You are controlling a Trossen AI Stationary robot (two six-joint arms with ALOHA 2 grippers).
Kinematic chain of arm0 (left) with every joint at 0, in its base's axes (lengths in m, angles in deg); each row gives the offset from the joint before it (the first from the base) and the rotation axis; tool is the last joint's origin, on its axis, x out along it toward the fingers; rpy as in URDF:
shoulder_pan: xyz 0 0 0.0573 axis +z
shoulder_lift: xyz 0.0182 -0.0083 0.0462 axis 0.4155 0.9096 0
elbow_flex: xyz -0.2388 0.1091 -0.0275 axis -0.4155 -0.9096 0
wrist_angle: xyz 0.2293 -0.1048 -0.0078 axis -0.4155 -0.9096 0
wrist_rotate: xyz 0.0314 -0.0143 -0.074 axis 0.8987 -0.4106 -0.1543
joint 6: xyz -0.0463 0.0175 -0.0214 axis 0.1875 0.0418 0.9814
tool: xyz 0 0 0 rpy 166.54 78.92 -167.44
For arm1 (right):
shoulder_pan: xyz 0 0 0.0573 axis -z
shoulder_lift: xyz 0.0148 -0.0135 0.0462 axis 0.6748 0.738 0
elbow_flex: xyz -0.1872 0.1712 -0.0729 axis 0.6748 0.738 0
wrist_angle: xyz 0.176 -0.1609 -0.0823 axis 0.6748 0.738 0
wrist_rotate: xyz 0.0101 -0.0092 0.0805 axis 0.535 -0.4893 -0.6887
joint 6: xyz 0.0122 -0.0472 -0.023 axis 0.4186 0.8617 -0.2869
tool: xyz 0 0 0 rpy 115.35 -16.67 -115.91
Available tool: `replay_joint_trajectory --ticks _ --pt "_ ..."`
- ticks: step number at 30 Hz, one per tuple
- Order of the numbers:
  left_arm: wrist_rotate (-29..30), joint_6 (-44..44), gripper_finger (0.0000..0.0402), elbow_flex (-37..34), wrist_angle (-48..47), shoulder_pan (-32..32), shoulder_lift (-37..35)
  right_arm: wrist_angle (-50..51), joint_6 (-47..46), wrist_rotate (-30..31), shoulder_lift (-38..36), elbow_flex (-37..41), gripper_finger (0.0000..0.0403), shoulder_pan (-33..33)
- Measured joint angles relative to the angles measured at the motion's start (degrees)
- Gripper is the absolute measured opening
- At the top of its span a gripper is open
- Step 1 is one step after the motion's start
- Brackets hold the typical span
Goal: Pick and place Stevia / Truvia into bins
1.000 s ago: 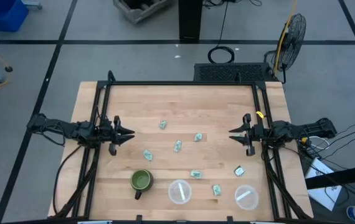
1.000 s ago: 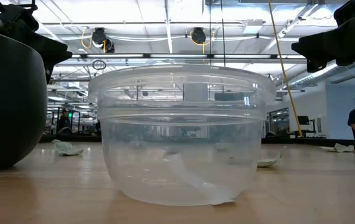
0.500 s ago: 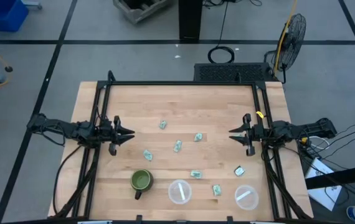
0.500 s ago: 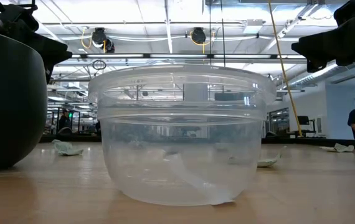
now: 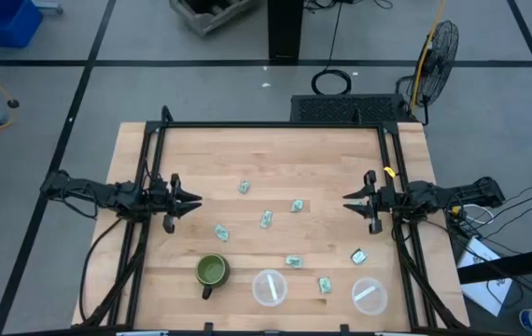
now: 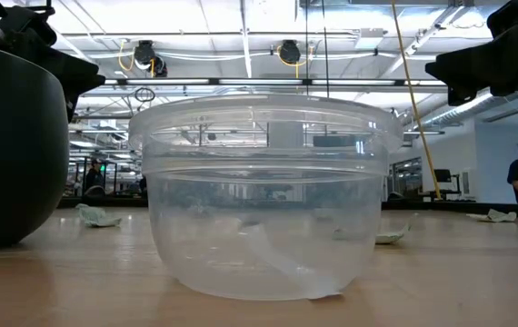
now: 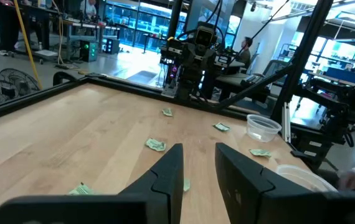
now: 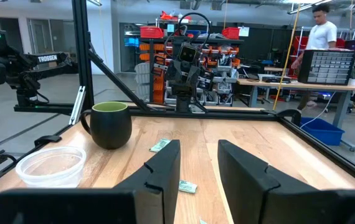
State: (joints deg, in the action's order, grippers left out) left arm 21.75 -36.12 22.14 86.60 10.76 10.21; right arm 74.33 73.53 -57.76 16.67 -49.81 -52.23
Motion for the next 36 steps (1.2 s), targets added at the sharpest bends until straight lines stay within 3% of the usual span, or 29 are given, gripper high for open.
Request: replay_joint_trajectory --ticks 9,16,26,36 --pt "0.02 -0.51 0.0097 0.0 0.0 0.0 0.0 -0.02 0.0 0.02 0.02 -0.02 0.0102 -0.01" --pt "1.7 -11.01 0.0097 -0.01 0.04 -0.01 0.0 -0.43 0.0 0.0 0.01 0.01 0.0102 0.01" --pt "1.95 -9.52 0.0097 -0.08 5.75 -0.01 0.0 -0.9 -0.25 -0.01 -0.01 -0.02 0.0102 -0.01" --pt "1.92 -9.15 0.0097 -0.08 7.39 -0.01 0.0 -0.85 -6.15 -0.01 -0.01 -0.02 0.0102 -0.01"
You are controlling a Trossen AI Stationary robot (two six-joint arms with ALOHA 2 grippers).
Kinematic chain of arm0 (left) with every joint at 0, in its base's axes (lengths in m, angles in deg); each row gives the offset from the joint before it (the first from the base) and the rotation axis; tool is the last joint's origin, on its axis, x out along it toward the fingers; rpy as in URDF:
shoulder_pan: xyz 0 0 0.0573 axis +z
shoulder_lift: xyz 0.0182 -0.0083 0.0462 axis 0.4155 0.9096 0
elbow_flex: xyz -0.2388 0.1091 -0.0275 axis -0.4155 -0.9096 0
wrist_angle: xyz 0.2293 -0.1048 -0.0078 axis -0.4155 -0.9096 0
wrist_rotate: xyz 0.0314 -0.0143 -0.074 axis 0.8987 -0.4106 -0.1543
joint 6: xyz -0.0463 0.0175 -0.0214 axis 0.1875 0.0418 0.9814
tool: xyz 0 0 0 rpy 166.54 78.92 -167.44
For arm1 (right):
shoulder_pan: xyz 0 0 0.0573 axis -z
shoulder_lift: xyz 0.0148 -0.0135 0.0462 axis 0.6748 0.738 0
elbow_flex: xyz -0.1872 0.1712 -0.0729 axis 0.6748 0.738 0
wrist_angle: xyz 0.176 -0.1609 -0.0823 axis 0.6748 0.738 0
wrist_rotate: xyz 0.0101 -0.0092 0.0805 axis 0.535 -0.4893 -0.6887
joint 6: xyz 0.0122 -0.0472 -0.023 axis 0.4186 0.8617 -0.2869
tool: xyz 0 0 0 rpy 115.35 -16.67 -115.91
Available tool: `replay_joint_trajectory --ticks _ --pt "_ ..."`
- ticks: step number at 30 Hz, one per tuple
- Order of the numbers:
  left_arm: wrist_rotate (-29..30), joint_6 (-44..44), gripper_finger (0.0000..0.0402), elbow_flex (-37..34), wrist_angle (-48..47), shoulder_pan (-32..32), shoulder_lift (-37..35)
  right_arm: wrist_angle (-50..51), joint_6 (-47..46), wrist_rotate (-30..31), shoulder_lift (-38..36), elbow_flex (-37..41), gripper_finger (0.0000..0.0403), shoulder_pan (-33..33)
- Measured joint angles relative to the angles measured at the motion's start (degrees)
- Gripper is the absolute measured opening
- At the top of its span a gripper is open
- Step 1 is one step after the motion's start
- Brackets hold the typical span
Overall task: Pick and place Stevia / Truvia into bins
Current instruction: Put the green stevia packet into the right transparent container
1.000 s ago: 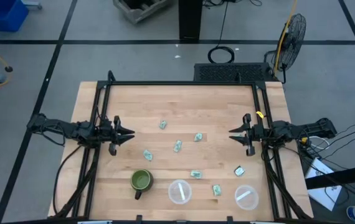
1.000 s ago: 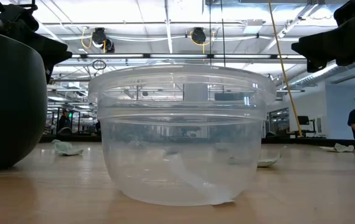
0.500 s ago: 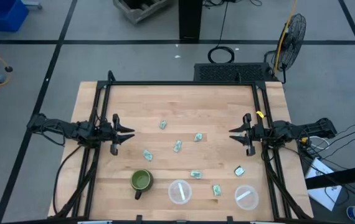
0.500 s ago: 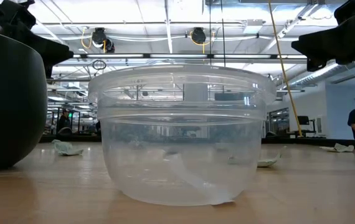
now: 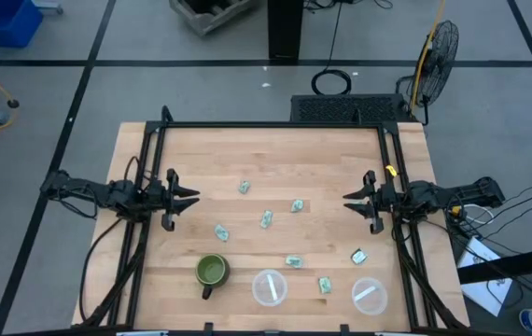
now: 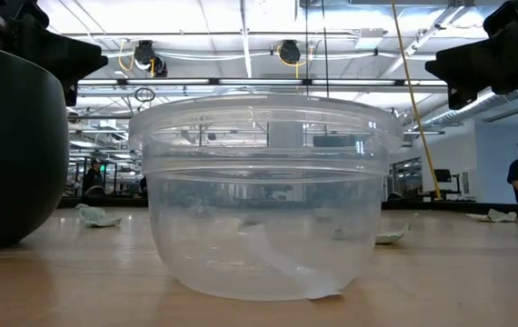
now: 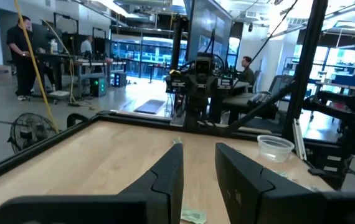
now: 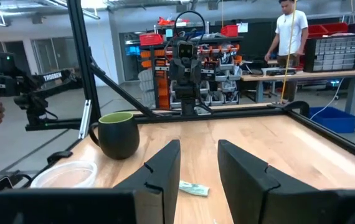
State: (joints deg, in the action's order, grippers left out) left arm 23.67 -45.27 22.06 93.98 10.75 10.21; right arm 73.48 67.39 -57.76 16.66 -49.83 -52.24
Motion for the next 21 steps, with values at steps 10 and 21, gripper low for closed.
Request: replay_joint_trajectory --ticks 10,21 --pt "8.31 3.28 0.0097 0.0 1.47 0.02 0.0 0.2 4.35 0.22 0.15 -1.82 0.0104 0.02" --pt "11.97 5.49 0.0097 1.25 1.75 3.51 0.04 24.0 3.97 22.7 15.7 -20.42 0.0156 0.09"
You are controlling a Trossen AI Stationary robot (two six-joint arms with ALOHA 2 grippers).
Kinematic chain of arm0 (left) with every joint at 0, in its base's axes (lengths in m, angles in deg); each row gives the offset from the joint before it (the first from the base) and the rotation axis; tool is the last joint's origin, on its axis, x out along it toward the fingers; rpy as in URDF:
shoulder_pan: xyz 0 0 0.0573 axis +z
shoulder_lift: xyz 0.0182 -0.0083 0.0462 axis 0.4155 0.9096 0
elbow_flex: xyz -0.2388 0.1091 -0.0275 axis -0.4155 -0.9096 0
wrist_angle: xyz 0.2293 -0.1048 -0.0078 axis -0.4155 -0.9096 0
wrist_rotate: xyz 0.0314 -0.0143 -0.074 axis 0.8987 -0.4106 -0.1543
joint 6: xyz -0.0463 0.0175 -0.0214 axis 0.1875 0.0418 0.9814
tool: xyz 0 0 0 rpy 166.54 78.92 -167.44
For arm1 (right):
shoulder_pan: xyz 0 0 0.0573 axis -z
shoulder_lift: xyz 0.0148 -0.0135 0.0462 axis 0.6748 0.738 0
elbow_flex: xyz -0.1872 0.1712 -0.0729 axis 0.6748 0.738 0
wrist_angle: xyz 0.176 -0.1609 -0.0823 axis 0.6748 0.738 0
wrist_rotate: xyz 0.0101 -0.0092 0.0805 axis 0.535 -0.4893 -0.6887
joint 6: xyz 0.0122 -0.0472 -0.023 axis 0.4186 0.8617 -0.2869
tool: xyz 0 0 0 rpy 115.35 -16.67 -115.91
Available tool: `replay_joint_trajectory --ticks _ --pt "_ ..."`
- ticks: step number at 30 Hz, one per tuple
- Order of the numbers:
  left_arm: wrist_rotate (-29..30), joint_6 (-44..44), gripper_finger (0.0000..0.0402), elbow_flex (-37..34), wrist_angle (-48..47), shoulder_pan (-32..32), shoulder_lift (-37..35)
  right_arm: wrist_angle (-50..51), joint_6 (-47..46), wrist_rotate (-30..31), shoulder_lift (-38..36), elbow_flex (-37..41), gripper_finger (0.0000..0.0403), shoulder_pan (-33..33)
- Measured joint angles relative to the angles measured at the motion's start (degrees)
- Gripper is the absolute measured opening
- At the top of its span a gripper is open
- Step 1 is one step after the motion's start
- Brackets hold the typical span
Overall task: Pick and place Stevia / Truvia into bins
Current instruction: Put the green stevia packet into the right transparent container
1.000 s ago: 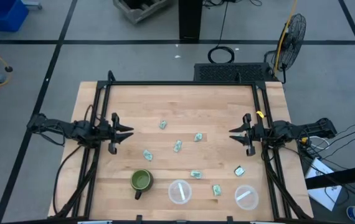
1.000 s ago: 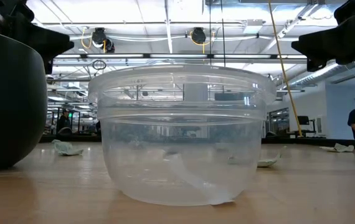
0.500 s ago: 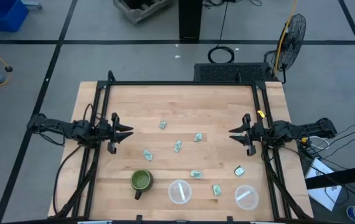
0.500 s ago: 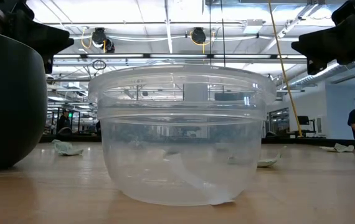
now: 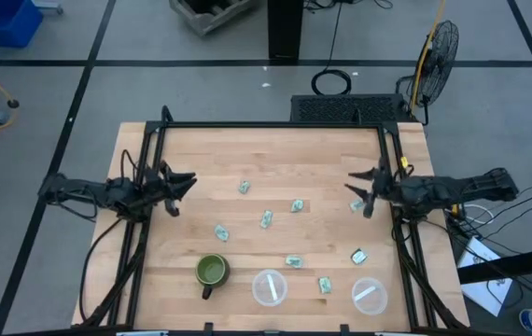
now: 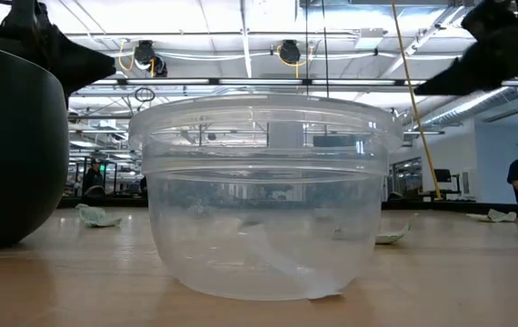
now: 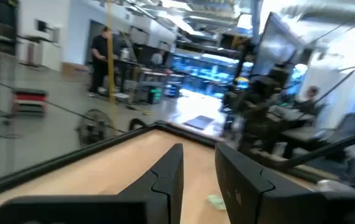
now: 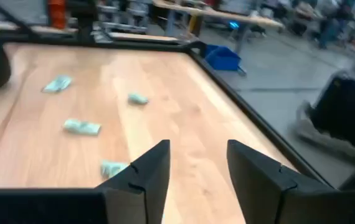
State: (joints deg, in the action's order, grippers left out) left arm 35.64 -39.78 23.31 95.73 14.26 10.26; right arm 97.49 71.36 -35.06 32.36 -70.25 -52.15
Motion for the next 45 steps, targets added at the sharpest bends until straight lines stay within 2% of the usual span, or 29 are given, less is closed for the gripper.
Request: replay_joint_trajectory --ticks 3,7,12,16,19,23,25,28,34,39,45 --pt "-3.64 2.94 0.0097 3.21 -1.91 1.55 1.04 7.1 -7.74 0.78 7.08 -5.21 0.0169 0.77" --pt "-2.41 4.15 0.0097 10.89 -13.57 3.29 5.74 17.19 -18.76 -2.41 17.13 -9.66 0.0173 2.18" --pt "-0.12 8.25 0.0097 18.97 -24.46 5.49 16.05 19.86 -25.46 -9.2 26.98 -10.03 0.0174 4.47" --pt "-0.01 9.69 0.0097 21.33 -25.55 6.38 23.1 25.74 -35.06 -9.41 31.94 -10.03 0.0174 6.0" --pt "0.01 9.57 0.0097 21.39 -24.07 6.87 27.16 30.22 -41.76 -9.98 33.43 -10.03 0.0173 6.42" --pt "0.01 9.76 0.0097 21.42 -24.05 7.5 30.86 31.32 -43.71 -16.97 33.63 -10.03 0.0172 7.1" --pt "0.04 10.08 0.0097 21.42 -23.95 7.82 32.12 31.51 -45.8 -18.62 33.69 -10.05 0.0172 7.1" --pt "0.06 11.39 0.0097 21.42 -22.11 8.11 33.46 33.03 -48.34 -17.95 34.04 -10.05 0.0172 7.11" --pt "0.06 10.86 0.0097 21.42 -18.07 8.09 34.75 33.74 -55.31 -12.22 35.72 -8.34 0.0171 7.12" --pt "-0.01 10.91 0.0097 21.42 -17.83 8.07 34.73 32.21 -60.14 -14.83 38.15 -5.5 0.0171 7.11" --pt "-0.03 10.92 0.0097 21.42 -17.84 8.07 34.73 30.02 -60.51 -15.23 40.15 -2.6 0.0171 7.1"
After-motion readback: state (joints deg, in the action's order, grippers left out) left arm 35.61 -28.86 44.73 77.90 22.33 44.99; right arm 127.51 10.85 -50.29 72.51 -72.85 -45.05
